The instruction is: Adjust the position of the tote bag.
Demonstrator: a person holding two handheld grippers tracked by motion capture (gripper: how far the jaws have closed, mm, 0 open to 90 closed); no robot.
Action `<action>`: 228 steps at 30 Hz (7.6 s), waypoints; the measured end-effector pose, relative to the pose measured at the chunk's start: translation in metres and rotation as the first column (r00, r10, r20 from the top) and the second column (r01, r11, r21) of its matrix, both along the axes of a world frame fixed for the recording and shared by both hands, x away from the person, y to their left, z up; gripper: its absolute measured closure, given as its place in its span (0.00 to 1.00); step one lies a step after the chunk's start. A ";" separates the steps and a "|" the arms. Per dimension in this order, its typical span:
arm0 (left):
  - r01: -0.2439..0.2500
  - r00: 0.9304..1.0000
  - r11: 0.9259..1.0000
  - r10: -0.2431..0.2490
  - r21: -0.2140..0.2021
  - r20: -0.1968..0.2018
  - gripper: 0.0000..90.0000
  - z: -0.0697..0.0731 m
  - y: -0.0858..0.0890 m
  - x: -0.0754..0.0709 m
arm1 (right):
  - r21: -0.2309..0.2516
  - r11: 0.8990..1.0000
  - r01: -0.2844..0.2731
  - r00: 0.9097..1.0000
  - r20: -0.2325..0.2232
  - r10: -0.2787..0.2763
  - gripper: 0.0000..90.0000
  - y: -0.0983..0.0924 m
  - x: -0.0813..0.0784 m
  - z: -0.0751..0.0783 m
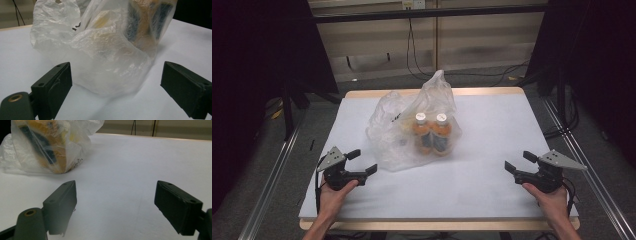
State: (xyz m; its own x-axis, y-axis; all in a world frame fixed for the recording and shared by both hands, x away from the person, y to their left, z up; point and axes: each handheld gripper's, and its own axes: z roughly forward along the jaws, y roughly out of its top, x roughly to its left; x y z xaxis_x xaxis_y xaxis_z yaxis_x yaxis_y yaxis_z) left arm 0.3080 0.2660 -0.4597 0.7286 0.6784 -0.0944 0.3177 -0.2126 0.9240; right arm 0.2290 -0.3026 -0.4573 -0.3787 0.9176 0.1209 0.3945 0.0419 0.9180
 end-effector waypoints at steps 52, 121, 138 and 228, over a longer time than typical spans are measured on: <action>0.111 0.991 0.993 -0.106 0.051 -0.081 0.41 0.016 -0.012 0.011 | 0.043 0.961 -0.273 0.957 -0.088 0.276 0.49 0.054 0.059 0.039; -0.028 0.986 0.999 0.036 0.045 -0.164 0.31 0.021 -0.033 0.167 | -0.049 0.908 -0.417 0.902 -0.146 0.407 0.34 0.181 0.253 0.121; 0.028 0.975 0.994 -0.004 0.105 -0.223 0.64 0.008 -0.032 0.171 | -0.017 0.886 -0.463 0.862 -0.239 0.446 0.85 0.190 0.260 0.098; 0.125 0.969 0.984 -0.094 -0.127 0.230 1.00 0.209 -0.003 0.073 | 0.025 0.908 -0.419 0.898 0.157 0.411 1.00 0.083 0.126 0.196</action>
State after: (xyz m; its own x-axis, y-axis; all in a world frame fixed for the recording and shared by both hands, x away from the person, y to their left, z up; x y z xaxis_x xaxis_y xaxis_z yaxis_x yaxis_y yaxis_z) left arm 0.3805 0.2626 -0.2509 0.8110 0.5850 -0.0100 0.0835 -0.0988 0.9916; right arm 0.3546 -0.2201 -0.2612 -0.7409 0.6665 0.0826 0.2149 0.1188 0.9694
